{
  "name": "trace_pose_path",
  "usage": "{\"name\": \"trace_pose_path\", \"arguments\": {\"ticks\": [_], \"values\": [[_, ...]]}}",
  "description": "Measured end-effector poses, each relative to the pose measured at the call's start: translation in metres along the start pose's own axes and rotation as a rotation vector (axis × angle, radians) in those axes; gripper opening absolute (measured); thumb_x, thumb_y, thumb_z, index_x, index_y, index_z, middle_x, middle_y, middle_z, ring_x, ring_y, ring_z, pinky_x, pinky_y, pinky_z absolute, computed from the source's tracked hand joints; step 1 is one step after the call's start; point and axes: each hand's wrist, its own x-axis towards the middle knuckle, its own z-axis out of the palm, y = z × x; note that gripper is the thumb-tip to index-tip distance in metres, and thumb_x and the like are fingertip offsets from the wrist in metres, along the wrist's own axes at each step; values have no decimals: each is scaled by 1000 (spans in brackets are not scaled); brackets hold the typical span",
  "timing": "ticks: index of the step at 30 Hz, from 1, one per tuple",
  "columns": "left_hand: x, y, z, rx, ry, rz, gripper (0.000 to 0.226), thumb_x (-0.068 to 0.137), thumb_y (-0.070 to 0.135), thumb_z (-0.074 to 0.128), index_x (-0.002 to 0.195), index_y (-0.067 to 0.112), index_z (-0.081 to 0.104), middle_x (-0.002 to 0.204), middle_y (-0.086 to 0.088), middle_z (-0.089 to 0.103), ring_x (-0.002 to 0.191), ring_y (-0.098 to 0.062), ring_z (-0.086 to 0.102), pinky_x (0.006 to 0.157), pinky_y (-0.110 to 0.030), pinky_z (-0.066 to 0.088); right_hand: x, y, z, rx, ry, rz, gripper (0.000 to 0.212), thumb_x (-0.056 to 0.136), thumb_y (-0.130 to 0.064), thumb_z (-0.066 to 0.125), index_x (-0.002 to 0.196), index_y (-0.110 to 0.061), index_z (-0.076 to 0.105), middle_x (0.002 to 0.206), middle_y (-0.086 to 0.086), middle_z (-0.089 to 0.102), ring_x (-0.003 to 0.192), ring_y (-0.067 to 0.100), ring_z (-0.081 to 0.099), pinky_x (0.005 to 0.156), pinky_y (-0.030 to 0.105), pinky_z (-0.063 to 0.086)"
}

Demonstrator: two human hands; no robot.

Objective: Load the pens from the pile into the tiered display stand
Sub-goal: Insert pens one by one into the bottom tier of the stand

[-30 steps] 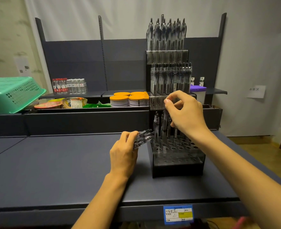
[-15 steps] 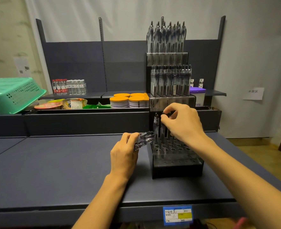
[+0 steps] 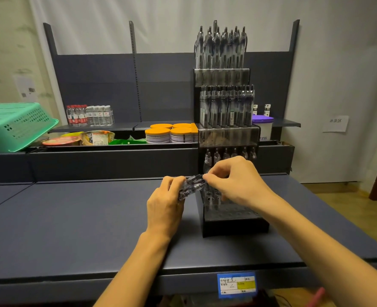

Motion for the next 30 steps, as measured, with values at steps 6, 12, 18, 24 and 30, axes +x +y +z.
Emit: {"name": "trace_pose_path", "arguments": {"ticks": [6, 12, 18, 24, 30], "values": [[-1, 0, 0, -20, 8, 28, 56, 70, -1, 79, 111, 19, 47, 88, -11, 61, 57, -28, 57, 43, -37, 51, -3, 0, 3, -10, -30, -6, 15, 91, -27, 65, 90, -16, 75, 74, -5, 69, 53, 0, 57, 66, 22, 51], [-1, 1, -1, -59, 19, 8, 49, 75, 2, 77, 110, 18, 46, 86, -11, 60, 58, -30, 56, 43, -37, 49, -4, 0, -1, 189, 102, 84, 13, 96, -21, 55, 88, -14, 62, 75, 3, 68, 45, 10, 63, 41, 15, 41], [-1, 1, -1, -52, 11, -14, 51, 73, -4, 75, 108, 19, 47, 86, -10, 58, 57, -30, 54, 42, -37, 47, 4, 3, -17, 491, 311, 178, 13, 99, -19, 46, 90, -13, 52, 77, 8, 65, 43, 16, 61, 33, 21, 38], [-1, 0, 0, -46, 5, -6, 54, 71, -5, 76, 108, 21, 47, 88, -10, 60, 57, -29, 56, 43, -36, 49, 10, 5, -34, 594, 438, 121, 12, 101, -23, 46, 94, -17, 54, 90, 9, 67, 40, 14, 57, 33, 21, 38], [-1, 0, 0, -41, -1, -7, 52, 72, -4, 76, 108, 20, 48, 88, -9, 61, 58, -28, 57, 43, -35, 49, 15, 11, -37, 430, 526, -8, 12, 98, -28, 54, 86, -27, 55, 84, 8, 66, 43, 17, 61, 36, 20, 39]]}}
